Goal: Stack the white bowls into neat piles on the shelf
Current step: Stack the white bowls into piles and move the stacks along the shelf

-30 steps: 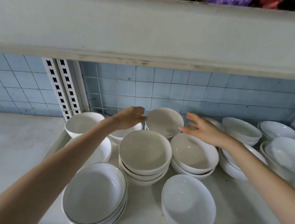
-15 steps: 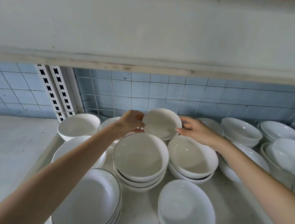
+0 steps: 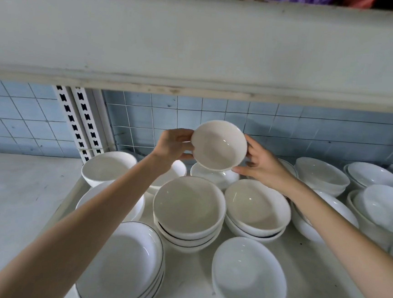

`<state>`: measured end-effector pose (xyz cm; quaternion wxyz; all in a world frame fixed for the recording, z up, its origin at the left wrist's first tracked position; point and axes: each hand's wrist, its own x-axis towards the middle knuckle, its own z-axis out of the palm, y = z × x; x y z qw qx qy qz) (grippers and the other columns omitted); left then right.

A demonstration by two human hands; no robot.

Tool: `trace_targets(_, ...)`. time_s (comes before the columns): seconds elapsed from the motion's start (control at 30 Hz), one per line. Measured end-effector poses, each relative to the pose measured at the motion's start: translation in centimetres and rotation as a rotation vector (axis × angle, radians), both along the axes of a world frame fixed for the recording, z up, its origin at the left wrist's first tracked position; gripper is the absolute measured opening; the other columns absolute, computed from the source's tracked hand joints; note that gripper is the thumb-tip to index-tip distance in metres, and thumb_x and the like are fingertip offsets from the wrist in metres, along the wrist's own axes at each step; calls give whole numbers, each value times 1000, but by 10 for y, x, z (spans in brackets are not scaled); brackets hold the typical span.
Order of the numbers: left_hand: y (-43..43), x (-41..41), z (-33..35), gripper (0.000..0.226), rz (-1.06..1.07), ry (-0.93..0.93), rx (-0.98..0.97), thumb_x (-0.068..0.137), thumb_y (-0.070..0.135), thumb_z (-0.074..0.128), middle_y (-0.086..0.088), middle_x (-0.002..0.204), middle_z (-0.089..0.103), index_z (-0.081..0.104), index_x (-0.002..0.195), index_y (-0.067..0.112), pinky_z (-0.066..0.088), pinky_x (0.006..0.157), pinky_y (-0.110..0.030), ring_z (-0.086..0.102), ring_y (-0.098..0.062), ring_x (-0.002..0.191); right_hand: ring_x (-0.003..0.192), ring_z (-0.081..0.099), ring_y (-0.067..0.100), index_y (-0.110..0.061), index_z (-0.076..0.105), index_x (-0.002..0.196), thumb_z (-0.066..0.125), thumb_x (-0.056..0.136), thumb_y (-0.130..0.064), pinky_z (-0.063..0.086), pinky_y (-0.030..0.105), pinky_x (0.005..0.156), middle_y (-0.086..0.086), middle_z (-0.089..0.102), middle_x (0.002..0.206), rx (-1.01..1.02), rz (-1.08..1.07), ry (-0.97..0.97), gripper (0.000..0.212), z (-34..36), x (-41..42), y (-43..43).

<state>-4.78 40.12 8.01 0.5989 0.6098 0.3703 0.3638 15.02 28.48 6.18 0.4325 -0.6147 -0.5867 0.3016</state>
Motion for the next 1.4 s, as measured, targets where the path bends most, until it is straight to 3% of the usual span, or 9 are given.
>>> trace_targets(0.07,-3,-3,7,37,-2,3,7,79,-20,51,-8,86,64,62,110,-2,58,63,-26,60,-19,72,129,45,8,-60,34,127,82,58,-36,36,41,109,-19,50,134,30,-11,-34,87,2,-3,-2)
trace_targets(0.23,-18,-13,20,26,-69,12,49,83,-14,54,-8,86,64,62,103,1,60,65,-26,60,-17,76,120,52,4,-35,39,132,85,57,-25,44,26,96,-17,56,126,123,-85,41,88,8,-11,-4)
trace_targets(0.37,-27,-29,20,16,-150,19,108,87,3,62,-11,98,62,63,103,4,54,85,-28,57,-19,88,115,56,4,-18,43,132,81,56,-27,46,18,90,-7,56,127,171,-99,103,86,12,-23,-15)
trace_targets(0.5,-40,-47,17,46,-287,-65,144,73,32,71,-13,106,63,64,108,2,44,96,-33,58,-18,99,108,55,-6,-18,44,129,78,63,-21,46,14,90,-11,55,123,205,-99,134,75,16,-37,-28)
trace_targets(0.7,-61,-65,16,43,-265,-34,222,76,-6,70,0,108,63,53,114,9,51,78,-17,64,-1,92,99,55,-16,-15,42,128,74,69,-7,45,8,81,-14,54,119,239,-87,204,68,16,-58,-40)
trace_targets(0.93,-80,-81,13,61,-124,-28,228,70,-9,73,-12,123,60,48,126,-2,50,96,-28,60,-19,109,104,57,-2,-16,41,129,74,65,-14,48,13,81,-8,57,119,191,-29,225,71,11,-74,-53)
trace_targets(1.03,-87,-87,11,59,-104,-9,236,67,-8,75,-3,113,63,51,118,6,51,87,-16,62,-10,101,105,55,-3,-26,43,120,73,72,-6,47,10,78,-14,58,113,167,-6,203,60,8,-76,-58)
trace_targets(1.23,-91,-98,-2,102,-105,76,246,22,58,88,7,113,64,54,111,21,49,89,-14,60,0,105,110,55,-1,-29,45,120,75,59,-29,45,15,90,-16,58,116,118,20,148,68,-1,-83,-67)
trace_targets(1.4,-96,-105,-15,95,-109,123,237,22,60,88,13,108,65,54,104,26,47,86,-10,61,8,99,105,53,-14,-25,46,126,77,57,-37,40,7,82,-23,58,115,80,28,80,76,-6,-86,-71)
